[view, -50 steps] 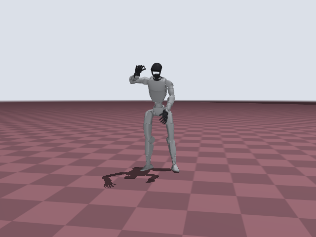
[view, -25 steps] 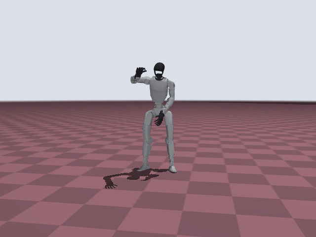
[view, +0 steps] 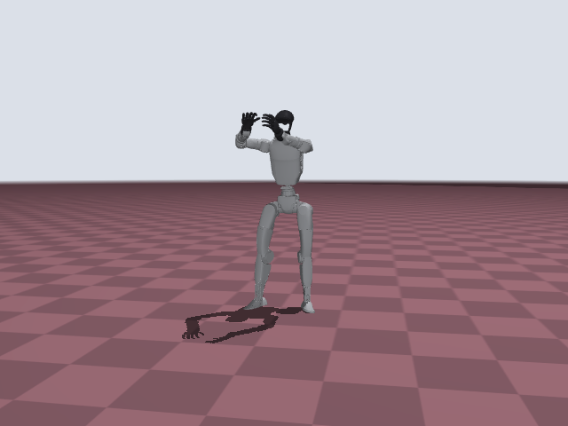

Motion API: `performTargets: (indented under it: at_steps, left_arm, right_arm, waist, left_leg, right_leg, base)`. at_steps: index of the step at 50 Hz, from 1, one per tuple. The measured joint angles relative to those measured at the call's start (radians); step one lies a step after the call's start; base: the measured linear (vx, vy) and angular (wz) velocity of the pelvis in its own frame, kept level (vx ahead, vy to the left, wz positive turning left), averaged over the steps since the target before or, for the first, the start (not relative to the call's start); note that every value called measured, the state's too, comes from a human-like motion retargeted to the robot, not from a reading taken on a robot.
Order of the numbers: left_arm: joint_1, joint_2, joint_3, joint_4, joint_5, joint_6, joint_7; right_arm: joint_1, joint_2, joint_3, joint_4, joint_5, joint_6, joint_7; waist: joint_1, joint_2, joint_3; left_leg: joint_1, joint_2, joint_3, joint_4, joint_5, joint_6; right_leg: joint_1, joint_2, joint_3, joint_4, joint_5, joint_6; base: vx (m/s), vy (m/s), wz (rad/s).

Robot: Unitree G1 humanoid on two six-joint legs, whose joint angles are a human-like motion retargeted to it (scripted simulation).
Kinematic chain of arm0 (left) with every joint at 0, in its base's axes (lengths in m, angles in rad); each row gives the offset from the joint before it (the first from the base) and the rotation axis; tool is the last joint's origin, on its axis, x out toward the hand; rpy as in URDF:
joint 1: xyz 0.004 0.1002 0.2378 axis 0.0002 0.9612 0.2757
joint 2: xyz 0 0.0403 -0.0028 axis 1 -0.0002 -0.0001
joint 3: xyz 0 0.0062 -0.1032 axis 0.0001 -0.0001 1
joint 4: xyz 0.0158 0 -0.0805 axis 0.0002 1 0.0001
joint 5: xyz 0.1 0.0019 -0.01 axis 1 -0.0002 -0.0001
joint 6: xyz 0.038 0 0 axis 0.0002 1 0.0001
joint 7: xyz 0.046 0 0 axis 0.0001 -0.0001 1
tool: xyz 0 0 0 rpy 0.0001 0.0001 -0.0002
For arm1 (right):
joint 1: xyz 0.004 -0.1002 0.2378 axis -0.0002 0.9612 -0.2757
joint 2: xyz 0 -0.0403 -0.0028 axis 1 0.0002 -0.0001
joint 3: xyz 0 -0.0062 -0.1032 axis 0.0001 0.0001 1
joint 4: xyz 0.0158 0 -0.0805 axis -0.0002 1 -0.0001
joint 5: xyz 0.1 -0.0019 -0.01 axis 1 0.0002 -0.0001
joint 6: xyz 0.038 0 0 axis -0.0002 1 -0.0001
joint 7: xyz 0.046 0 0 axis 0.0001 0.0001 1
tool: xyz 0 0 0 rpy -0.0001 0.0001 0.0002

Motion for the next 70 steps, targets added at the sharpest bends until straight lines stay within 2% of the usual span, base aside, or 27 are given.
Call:
performTargets:
  at_steps: [7,10,15,22,26,30,37,45,50,57,63,65,70]
  left_arm:
    - [0.026,0.024,0.065,0.046,0.057,0.015,0.003]
    - [0.151,0.018,0.081,0.044,0.092,0.040,-0.011]
    - [0.430,0.020,0.101,0.090,0.149,0.081,-0.035]
    - [0.811,-0.030,0.262,0.297,0.275,0.117,-0.009]
    - [0.946,-0.068,0.340,0.404,0.420,0.119,0.000]
    - [0.995,-0.085,0.359,0.450,0.529,0.117,-0.021]
    - [0.840,-0.016,0.300,0.306,0.437,0.093,-0.042]
    - [0.406,0.149,0.191,0.063,0.210,0.057,-0.086]
    - [0.088,0.231,0.151,0.057,0.148,0.021,-0.062]
    - [-0.174,0.226,0.073,0.143,0.096,0.014,-0.018]
    - [-0.101,0.190,0.047,0.068,0.098,-0.003,-0.033]
    - [-0.038,0.223,0.023,0.014,0.120,-0.015,-0.044]
    - [0.260,0.160,0.047,-0.046,0.169,-0.002,-0.020]
  right_arm:
    - [0.015,0.002,-0.042,0.004,0.030,0.000,0.006]
    - [0.031,-0.011,-0.055,-0.006,0.023,0.002,0.010]
    - [0.020,-0.002,-0.061,-0.018,0.000,0.013,0.010]
    - [-0.043,0.031,-0.057,-0.030,-0.034,0.012,-0.005]
    - [-0.072,0.049,-0.055,-0.028,-0.048,-0.001,-0.005]
    - [-0.078,0.061,-0.050,-0.019,-0.055,-0.012,0.006]
    - [-0.033,0.065,-0.040,0.005,-0.055,0.000,0.026]
    - [0.022,0.064,-0.025,0.012,-0.021,0.013,0.061]
    - [0.018,0.058,-0.002,-0.009,0.014,0.002,0.075]
    - [0.001,0.031,0.011,-0.015,0.032,-0.003,0.066]
    - [-0.004,0.019,-0.012,-0.005,0.037,-0.007,0.057]
    - [-0.013,0.060,-0.032,0.006,0.035,-0.005,0.042]
    - [-0.009,0.041,-0.038,-0.014,0.016,-0.006,0.030]
  waist:
    - [0.008,-0.013,0.027]
    - [0.020,-0.017,0.024]
    - [0.016,-0.040,0.058]
    - [-0.013,-0.082,0.127]
    - [-0.028,-0.094,0.152]
    - [-0.035,-0.088,0.151]
    - [-0.005,-0.043,0.105]
    - [0.034,-0.008,0.039]
    - [0.042,-0.011,0.029]
    - [0.085,-0.022,0.020]
    - [0.120,-0.044,0.041]
    - [0.101,-0.064,0.073]
    - [0.099,-0.068,0.068]
  left_leg:
    - [0.037,-0.006,0.020,0.049,-0.046,0.008]
    - [0.039,-0.005,0.031,0.056,-0.052,0.011]
    - [0.045,-0.007,0.051,0.059,-0.060,0.020]
    - [0.048,-0.011,0.078,0.039,-0.054,0.011]
    - [0.039,-0.016,0.086,0.019,-0.041,0.001]
    - [0.018,-0.028,0.082,-0.002,-0.025,0.000]
    - [0.006,-0.043,0.064,-0.020,-0.015,0.000]
    - [0.022,-0.050,0.052,-0.007,-0.033,0.000]
    - [0.037,-0.052,0.060,0.007,-0.047,0.000]
    - [0.053,-0.037,0.081,0.033,-0.069,0.000]
    - [0.062,-0.033,0.092,0.037,-0.076,0.001]
    - [0.077,-0.036,0.094,0.033,-0.078,0.001]
    - [0.057,-0.037,0.081,0.005,-0.058,0.001]
  right_leg:
    - [0.029,-0.023,0.037,0.025,-0.011,0.000]
    - [0.026,-0.021,0.047,0.027,-0.005,0.000]
    - [0.021,-0.019,0.068,0.021,0.007,0.000]
    - [0.009,-0.009,0.089,-0.001,0.031,0.000]
    - [-0.004,-0.002,0.089,-0.018,0.049,0.000]
    - [-0.022,-0.002,0.080,-0.031,0.068,0.000]
    - [-0.033,-0.012,0.061,-0.027,0.072,0.000]
    - [-0.022,-0.032,0.060,0.006,0.052,0.000]
    - [-0.015,-0.037,0.075,0.021,0.046,0.000]
    - [-0.012,-0.026,0.101,0.032,0.041,0.000]
    - [-0.015,-0.022,0.114,0.042,0.038,0.000]
    - [-0.005,-0.026,0.123,0.044,0.033,0.000]
    - [-0.023,-0.018,0.104,0.035,0.045,0.000]
  base:
    - [0.04,0.08,-0.18]
    - [-0.04,0.04,-0.19]
    - [-0.06,0.03,-0.21]
    - [-0.08,0.02,-0.18]
    - [-0.09,0.02,-0.06]
    - [-0.09,0.05,0.09]
    - [0.00,0.01,0.04]
    - [0.06,0.05,0.06]
    - [0.04,0.03,-0.07]
    - [0.04,-0.01,-0.20]
    - [0.00,0.00,-0.03]
    - [0.00,0.00,0.00]
    - [-0.01,0.00,0.03]
